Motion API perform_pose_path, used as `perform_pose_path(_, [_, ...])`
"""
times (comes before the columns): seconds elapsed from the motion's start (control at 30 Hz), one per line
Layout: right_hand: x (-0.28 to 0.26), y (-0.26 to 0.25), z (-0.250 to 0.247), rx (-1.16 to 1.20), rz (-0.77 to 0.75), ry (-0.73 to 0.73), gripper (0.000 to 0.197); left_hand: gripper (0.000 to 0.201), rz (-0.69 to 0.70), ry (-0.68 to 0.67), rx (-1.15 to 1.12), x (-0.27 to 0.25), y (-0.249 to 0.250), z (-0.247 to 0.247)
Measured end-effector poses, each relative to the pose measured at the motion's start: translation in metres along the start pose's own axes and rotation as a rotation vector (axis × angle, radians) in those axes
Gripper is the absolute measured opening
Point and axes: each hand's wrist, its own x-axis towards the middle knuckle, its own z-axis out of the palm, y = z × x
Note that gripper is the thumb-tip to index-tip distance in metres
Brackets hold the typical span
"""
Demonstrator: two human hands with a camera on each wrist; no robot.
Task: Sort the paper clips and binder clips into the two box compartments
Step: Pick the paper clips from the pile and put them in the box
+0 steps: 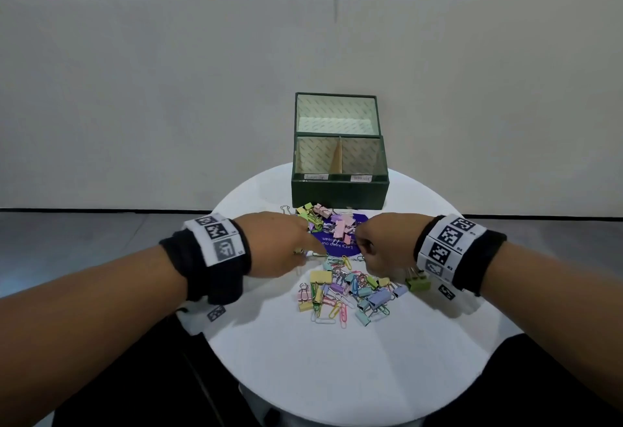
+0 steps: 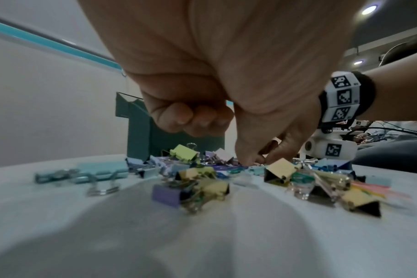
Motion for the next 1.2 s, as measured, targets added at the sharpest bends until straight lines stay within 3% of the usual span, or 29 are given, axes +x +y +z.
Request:
perform_pose_path(0.13, [-0.001,-0.004,-0.002,0.039,0.021,-0.073,0.005,0.035,-0.034,-0.007,0.115,0.025,0.010,-0.001])
perform_pose_path(0.27, [-0.008,-0.002,-0.011,0.100,-0.008,-0.068,0.012,0.018,-0.045,0.003,0.132,0.035,0.012,0.001])
perform_pose_path(0.33, [-0.012,0.007,-0.021,0.495,-0.088,0.003,0.018,0.010,-0.044,0.013,0.132,0.034,0.013,0.002])
perform_pose_path(0.43, [-0.014,0.023,-0.027,1.508,-0.210,-0.020,0.010,0.009,-0.074,0.005,0.083,0.029,0.012,0.003])
perform_pose_path(0.47, [-0.013,0.026,-0.027,1.748,-0.258,-0.050,0.010,0.013,-0.104,0.002,0.013,0.028,0.010,0.001])
perform_pose_path(0.53, [-0.014,0.029,-0.030,2.035,-0.342,-0.065,0.006,0.025,-0.204,0.000,-0.248,0.027,0.002,-0.006])
perform_pose_path(0.6, [-0.011,0.031,-0.031,2.108,-0.308,-0.029,0.012,0.032,-0.306,0.047,-0.510,0.030,-0.008,-0.010])
perform_pose_path(0.7, [-0.003,0.026,-0.031,1.904,-0.105,-0.016,0.016,0.034,-0.410,0.098,-0.920,0.030,-0.021,-0.010])
perform_pose_path(0.73, [0.000,0.023,-0.030,1.710,-0.039,0.001,0.015,0.038,-0.416,0.094,-1.003,0.029,-0.024,-0.008])
perform_pose_path(0.8, [0.001,0.016,-0.028,1.105,0.007,0.036,0.012,0.042,-0.392,0.050,-1.040,0.029,-0.027,-0.007])
perform_pose_path(0.87, [0.001,0.006,-0.025,0.550,-0.086,0.060,0.006,0.040,-0.371,-0.040,-1.058,0.030,-0.027,-0.007])
perform_pose_path(0.9, [0.000,0.001,-0.022,0.385,-0.137,0.047,0.013,0.036,-0.369,-0.083,-1.087,0.031,-0.025,-0.007])
perform_pose_path(1.03, [0.002,-0.011,-0.013,0.233,-0.172,-0.006,0.033,0.020,-0.326,-0.112,-0.995,0.038,-0.020,-0.002])
perform_pose_path(1.2, [0.005,-0.014,-0.009,0.165,-0.134,0.041,0.007,0.026,-0.268,-0.084,-0.850,0.041,-0.006,-0.005])
